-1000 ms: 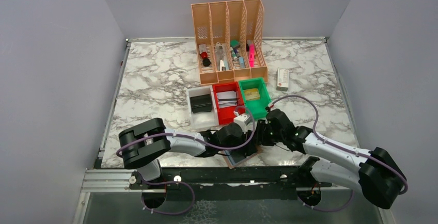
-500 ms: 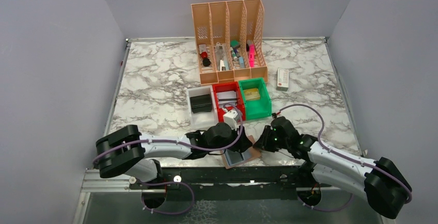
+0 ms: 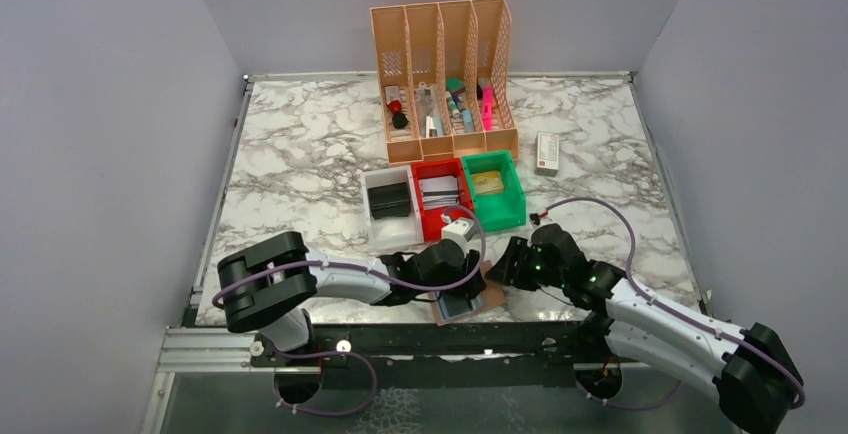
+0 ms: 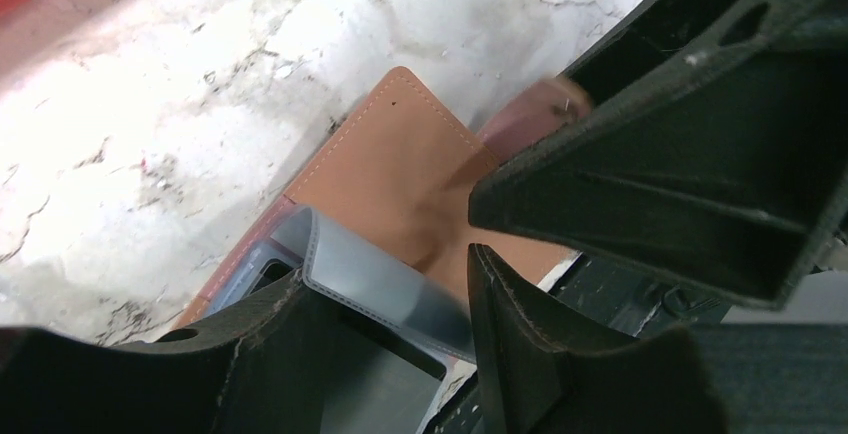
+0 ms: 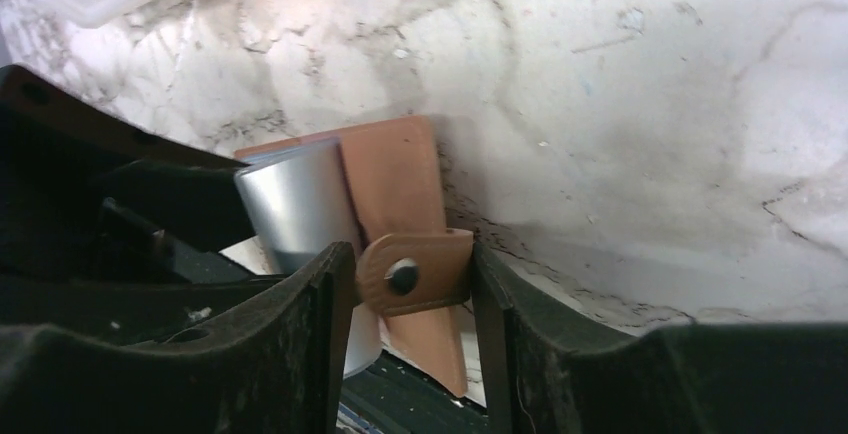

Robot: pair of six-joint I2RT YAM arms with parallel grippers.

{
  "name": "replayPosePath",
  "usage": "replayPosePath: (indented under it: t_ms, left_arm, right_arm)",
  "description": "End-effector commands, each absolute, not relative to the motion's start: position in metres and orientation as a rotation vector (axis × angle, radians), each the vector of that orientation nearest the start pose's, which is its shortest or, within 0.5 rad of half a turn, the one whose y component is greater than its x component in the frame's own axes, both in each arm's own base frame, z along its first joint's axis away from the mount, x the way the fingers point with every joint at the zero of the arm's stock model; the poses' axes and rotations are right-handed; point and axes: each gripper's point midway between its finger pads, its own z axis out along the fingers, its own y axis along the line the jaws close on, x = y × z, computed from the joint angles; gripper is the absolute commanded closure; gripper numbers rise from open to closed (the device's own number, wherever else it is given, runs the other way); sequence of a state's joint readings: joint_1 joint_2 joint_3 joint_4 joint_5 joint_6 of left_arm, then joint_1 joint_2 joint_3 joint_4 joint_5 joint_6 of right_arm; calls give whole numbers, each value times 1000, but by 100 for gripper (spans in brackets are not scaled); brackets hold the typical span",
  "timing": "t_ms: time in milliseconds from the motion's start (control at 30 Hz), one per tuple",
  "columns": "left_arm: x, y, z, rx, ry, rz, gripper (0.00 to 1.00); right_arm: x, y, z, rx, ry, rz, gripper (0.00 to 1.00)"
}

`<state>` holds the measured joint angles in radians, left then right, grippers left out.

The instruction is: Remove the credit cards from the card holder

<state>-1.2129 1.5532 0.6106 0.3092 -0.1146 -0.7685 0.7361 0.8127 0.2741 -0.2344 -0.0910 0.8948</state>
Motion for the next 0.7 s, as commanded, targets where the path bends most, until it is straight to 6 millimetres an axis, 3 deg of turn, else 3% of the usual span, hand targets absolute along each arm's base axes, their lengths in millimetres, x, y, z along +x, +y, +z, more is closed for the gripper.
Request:
replayPosePath:
  t_ms: [0, 467, 567, 667]
  left_arm:
    - [136, -391, 57, 458, 2281, -976, 46]
    - [148, -400, 73, 420, 2228, -973, 35]
    - [142, -410, 80, 507, 2208, -1017, 41]
    - [129, -420, 84, 612, 2193, -1091, 54]
  right_arm:
    - [147, 194, 52, 99, 2483, 849, 47]
    - [131, 198, 46, 83, 2498, 947, 36]
    - [132, 199, 46, 98, 2495, 953, 36]
    - [136, 202, 50, 95, 2487, 951, 36]
